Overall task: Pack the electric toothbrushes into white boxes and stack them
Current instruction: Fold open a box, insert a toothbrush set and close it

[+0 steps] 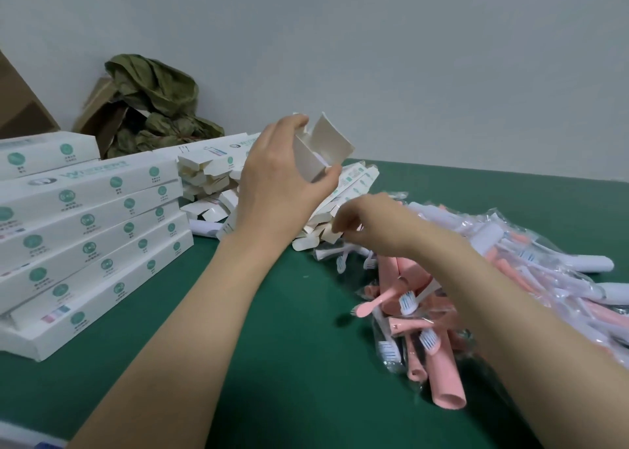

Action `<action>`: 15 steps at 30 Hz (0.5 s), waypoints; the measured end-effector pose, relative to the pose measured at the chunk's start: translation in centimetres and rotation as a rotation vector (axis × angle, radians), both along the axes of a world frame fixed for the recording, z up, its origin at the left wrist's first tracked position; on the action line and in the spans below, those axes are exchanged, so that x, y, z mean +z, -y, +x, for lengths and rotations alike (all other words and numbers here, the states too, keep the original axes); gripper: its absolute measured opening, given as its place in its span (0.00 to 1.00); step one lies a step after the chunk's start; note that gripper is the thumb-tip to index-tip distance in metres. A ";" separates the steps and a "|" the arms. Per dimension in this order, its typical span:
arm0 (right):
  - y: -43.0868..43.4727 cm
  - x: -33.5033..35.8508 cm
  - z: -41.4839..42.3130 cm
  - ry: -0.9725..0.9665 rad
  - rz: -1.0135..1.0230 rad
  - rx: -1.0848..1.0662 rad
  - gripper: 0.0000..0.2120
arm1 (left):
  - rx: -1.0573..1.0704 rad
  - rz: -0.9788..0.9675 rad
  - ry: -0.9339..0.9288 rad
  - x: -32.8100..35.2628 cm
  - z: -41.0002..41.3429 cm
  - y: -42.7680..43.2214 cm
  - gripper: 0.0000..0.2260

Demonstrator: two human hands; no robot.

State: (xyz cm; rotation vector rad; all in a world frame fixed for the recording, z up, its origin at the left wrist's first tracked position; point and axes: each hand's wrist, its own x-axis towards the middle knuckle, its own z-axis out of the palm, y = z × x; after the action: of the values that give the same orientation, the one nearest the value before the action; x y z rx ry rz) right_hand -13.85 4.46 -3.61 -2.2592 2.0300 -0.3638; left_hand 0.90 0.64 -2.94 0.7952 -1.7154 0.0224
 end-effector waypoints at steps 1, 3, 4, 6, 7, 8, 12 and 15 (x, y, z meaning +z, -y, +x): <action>0.4 -0.6 -0.1 -0.055 0.042 0.009 0.12 | -0.010 0.003 0.014 -0.1 -0.1 -0.1 0.25; 1.0 -1.5 -0.6 -0.166 0.124 -0.012 0.15 | -0.029 0.011 0.042 -0.3 -0.1 -0.1 0.26; 1.3 -1.8 -0.8 -0.213 0.138 -0.024 0.16 | -0.035 0.015 0.055 -0.3 -0.1 -0.1 0.26; 1.5 -2.2 -1.2 -0.269 0.109 -0.031 0.15 | -0.039 0.020 0.072 -0.5 0.0 0.0 0.26; 1.5 -2.2 -1.3 -0.240 0.090 -0.023 0.13 | -0.039 0.021 0.076 -0.5 0.1 0.0 0.26; 1.3 -1.9 -1.5 -0.174 0.078 -0.005 0.11 | -0.040 0.023 0.078 -0.5 0.1 0.0 0.25; 0.1 1.1 -3.0 0.145 -0.045 0.066 0.08 | -0.034 0.038 0.083 -0.5 0.2 0.3 0.24; -1.5 3.4 -4.5 0.511 -0.213 0.079 0.12 | -0.037 0.081 0.138 -0.9 0.0 0.5 0.23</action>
State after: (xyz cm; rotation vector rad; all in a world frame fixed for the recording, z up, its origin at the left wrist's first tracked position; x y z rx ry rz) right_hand -18.35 5.96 -0.25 -2.0563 1.6980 -1.0677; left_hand 0.85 0.15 -3.80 0.8373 -1.8710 -0.0182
